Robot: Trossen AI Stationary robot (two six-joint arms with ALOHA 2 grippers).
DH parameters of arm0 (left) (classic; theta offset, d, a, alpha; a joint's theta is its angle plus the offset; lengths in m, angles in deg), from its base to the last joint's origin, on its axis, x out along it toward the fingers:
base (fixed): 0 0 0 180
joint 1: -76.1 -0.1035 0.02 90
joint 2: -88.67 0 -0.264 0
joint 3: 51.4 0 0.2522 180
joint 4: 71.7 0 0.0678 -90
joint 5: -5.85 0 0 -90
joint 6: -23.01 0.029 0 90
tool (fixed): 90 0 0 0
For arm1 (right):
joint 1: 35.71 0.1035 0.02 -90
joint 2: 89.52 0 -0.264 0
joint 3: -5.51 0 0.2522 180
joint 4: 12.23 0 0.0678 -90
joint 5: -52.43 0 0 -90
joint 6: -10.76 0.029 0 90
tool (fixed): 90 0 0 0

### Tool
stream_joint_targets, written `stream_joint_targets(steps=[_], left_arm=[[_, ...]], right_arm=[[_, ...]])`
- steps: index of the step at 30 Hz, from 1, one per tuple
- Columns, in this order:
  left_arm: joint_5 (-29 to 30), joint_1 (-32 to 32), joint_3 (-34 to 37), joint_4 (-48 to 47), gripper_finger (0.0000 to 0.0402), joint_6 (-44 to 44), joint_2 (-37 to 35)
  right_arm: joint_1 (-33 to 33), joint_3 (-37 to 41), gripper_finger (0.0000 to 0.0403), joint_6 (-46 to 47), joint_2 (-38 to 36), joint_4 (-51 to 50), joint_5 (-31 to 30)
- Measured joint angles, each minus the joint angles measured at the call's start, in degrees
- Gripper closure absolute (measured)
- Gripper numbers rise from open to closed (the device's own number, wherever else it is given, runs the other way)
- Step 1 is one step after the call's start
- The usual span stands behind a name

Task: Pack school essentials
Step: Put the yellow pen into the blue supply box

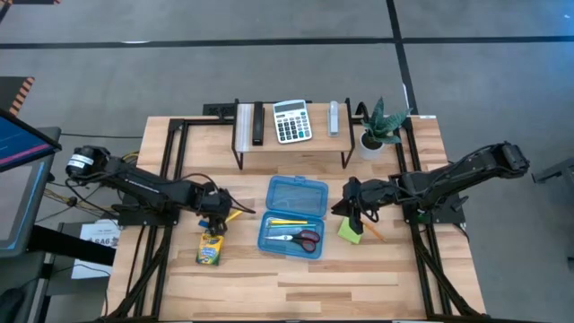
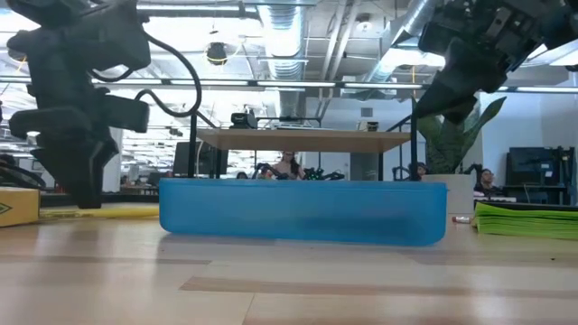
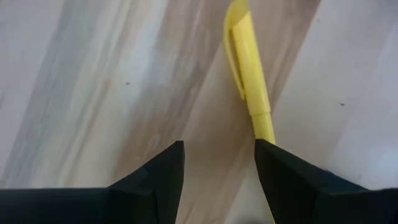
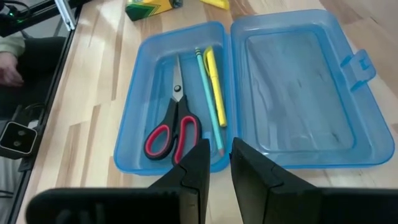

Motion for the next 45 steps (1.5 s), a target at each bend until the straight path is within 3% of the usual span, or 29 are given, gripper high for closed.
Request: stream_joint_targets(steps=[16,27,33,37,45], left_arm=[[0.0,3.7,-3.7,0.2,0.0219,-0.2,0.0],[-0.4,6.2,2.5,1.0,0.0219,-8.0,-0.1],[0.7,6.2,4.2,1.8,0.0220,-8.0,-0.2],[1.1,5.8,4.4,2.5,0.0243,-5.5,-0.2],[0.8,3.2,4.5,3.2,0.0330,-2.0,-0.2]], right_arm=[[0.0,0.0,0.0315,-0.2,0.0,0.0,0.0],[0.1,0.0,0.0315,-1.5,0.0,0.0,0.0],[0.1,0.0,0.0315,-1.5,0.0,0.0,0.0],[0.1,0.0,0.0315,-1.5,0.0,0.0,0.0],[0.1,0.0,0.0315,-1.5,0.0,0.0,0.0]])
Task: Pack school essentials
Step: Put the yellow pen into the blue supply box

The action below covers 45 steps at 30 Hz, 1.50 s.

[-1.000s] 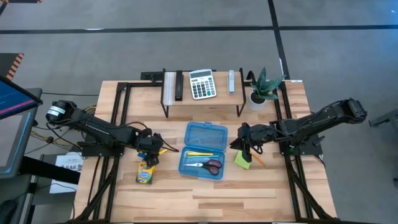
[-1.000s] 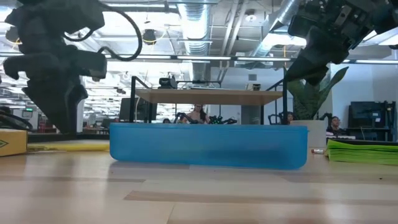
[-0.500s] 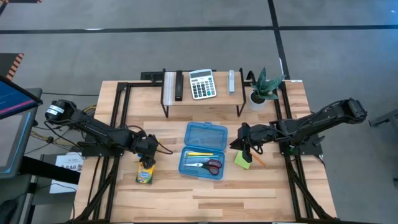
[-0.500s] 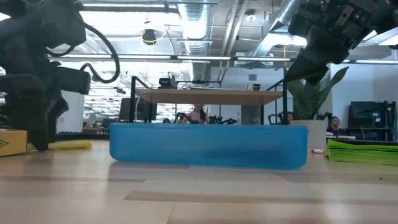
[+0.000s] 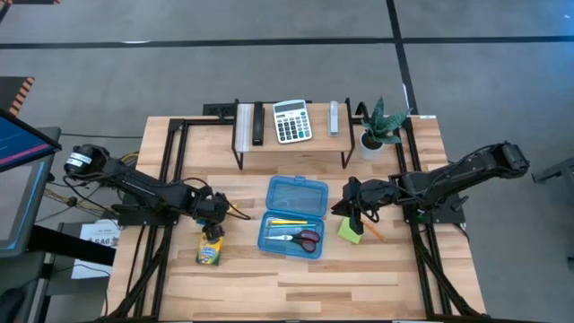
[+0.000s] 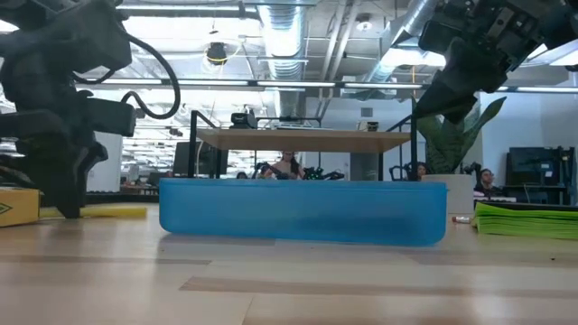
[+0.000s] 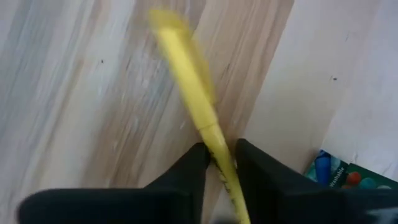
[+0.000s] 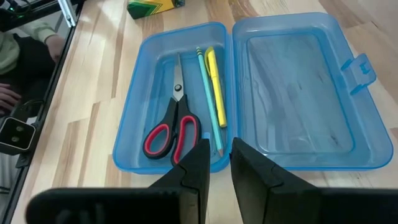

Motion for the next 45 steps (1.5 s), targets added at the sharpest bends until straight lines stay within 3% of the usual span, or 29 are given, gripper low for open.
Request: stream_joint_targets(steps=[5,12,18,26,33,37,45], left_arm=[[-0.5,-1.8,0.0,0.0,0.0390,1.2,0.0],[-0.2,-3.0,-1.3,-0.2,0.0398,4.6,0.3],[4.9,-3.2,-5.1,-0.1,0.0401,8.4,0.5],[4.5,-3.3,-9.3,-0.4,0.0401,10.9,0.4],[3.8,-1.4,-17.5,4.1,0.0401,16.1,0.5],[3.7,0.1,-22.4,7.3,0.0401,20.3,4.9],[0.2,-0.1,-34.6,7.3,0.0401,28.2,21.7]], right_arm=[[0.0,0.0,0.0315,-0.1,0.0,0.0,0.0],[0.0,0.0,0.0315,-0.2,0.0,0.0,0.0],[0.0,0.0,0.0315,-0.2,0.0,0.0,-0.1],[0.0,0.0,0.0315,-0.2,0.0,0.0,-0.1],[-0.2,0.0,0.0315,-0.9,0.0,0.0,-0.1],[-0.9,0.0,0.0315,-0.9,0.0,0.0,-0.1],[-2.3,0.0,0.0315,-1.0,-0.2,-0.5,-0.1]])
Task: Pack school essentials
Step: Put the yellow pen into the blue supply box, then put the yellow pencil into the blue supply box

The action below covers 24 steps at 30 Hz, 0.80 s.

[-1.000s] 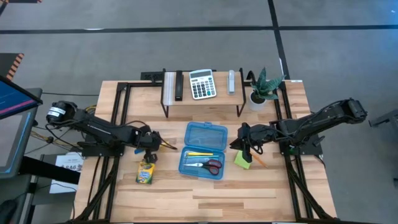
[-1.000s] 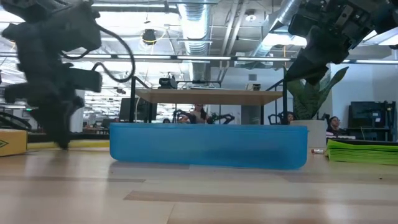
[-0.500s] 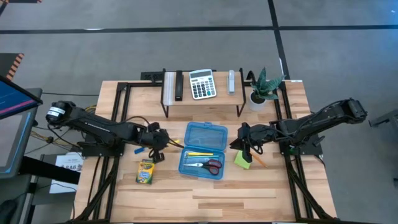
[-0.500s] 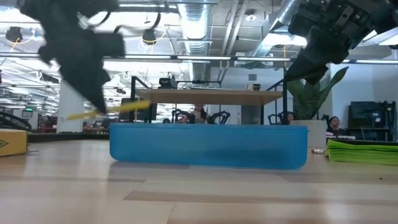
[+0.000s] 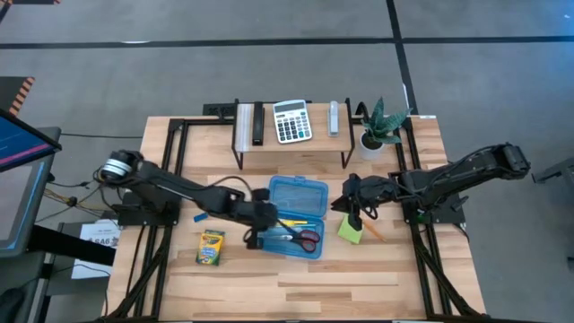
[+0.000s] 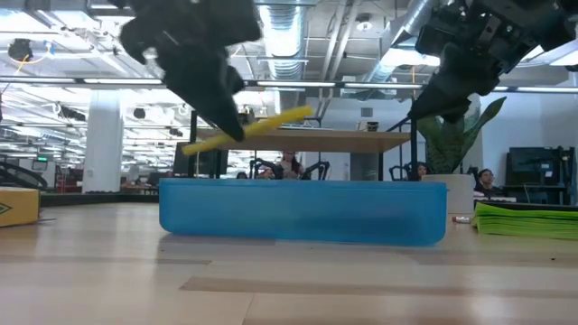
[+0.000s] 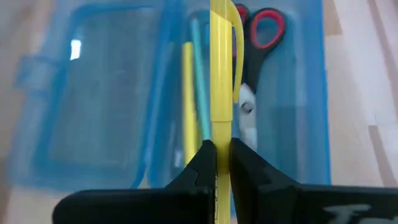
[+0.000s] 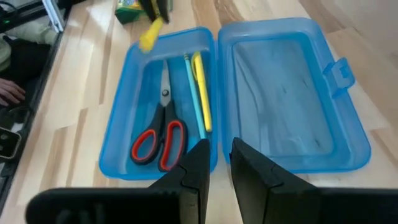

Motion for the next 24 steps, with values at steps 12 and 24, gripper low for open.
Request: stream_joint_targets(steps=[12,24], left_arm=[[-7.3,-1.6,-6.7,1.6,0.0345,-0.7,10.1],[1.2,-0.5,-6.7,0.9,0.0217,2.0,5.5]], right_arm=[[1.8,-5.2,0.0315,3.0,-1.1,-14.6,0.1],[5.2,-7.0,0.0315,9.5,-1.1,-24.0,0.2]])
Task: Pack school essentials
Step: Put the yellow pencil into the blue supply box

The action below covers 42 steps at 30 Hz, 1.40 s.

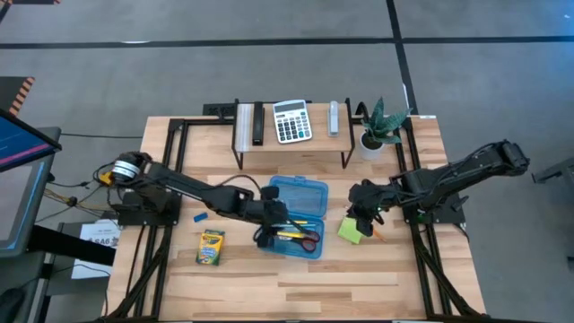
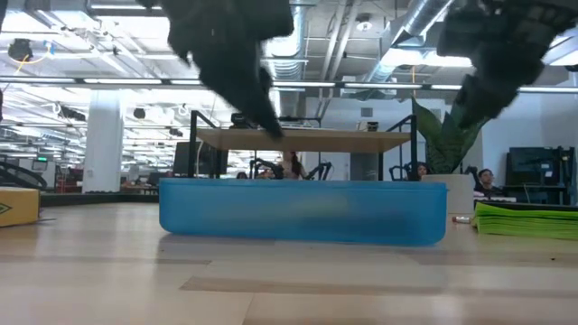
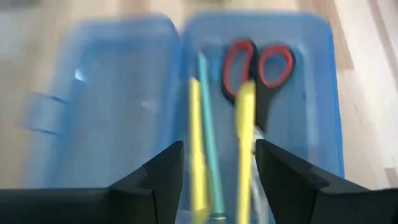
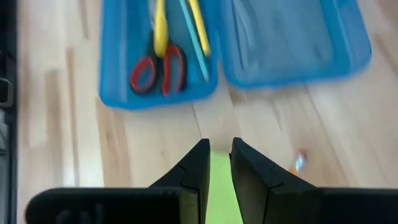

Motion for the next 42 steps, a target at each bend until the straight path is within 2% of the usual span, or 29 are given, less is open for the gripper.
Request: stream_joint_targets(steps=[4,8,14,17,19,23,30,33,37,42], left_arm=[[0.8,0.7,1.7,2.6,0.0231,3.7,-6.1],[-1.3,0.7,9.7,13.2,0.0253,4.4,-13.4],[-2.0,2.5,25.6,41.5,0.0278,3.8,-23.0],[-0.9,3.2,30.8,53.9,0.0287,5.0,-25.5],[-0.7,3.3,32.8,58.2,0.0291,6.2,-26.4],[-0.9,3.3,33.6,59.1,0.0294,6.6,-26.5],[-1.0,3.3,33.6,59.1,0.0294,6.6,-26.5],[-1.1,3.5,33.6,58.7,0.0294,6.4,-26.5],[-1.1,3.5,33.6,58.7,0.0294,6.4,-26.5],[-1.1,3.5,33.6,58.7,0.0294,6.4,-26.5]], right_arm=[[1.7,0.0,0.0315,3.9,0.0,-4.6,-0.4],[4.9,0.3,0.0315,5.6,0.0,-4.2,-4.8],[7.9,1.9,0.0315,10.9,0.1,-4.1,-12.4],[6.4,4.0,0.0315,12.4,0.2,-4.1,-11.8],[5.1,5.3,0.0315,13.1,0.2,-4.3,-11.2],[1.9,7.0,0.0298,11.8,0.3,-3.5,-8.6],[-4.5,7.1,0.0218,5.1,4.7,0.8,-7.3],[-6.2,7.1,0.0196,2.5,8.0,3.6,-7.2],[-7.2,7.1,0.0191,0.9,12.5,5.5,-6.2],[-8.0,7.1,0.0207,0.5,17.4,6.5,-5.9]])
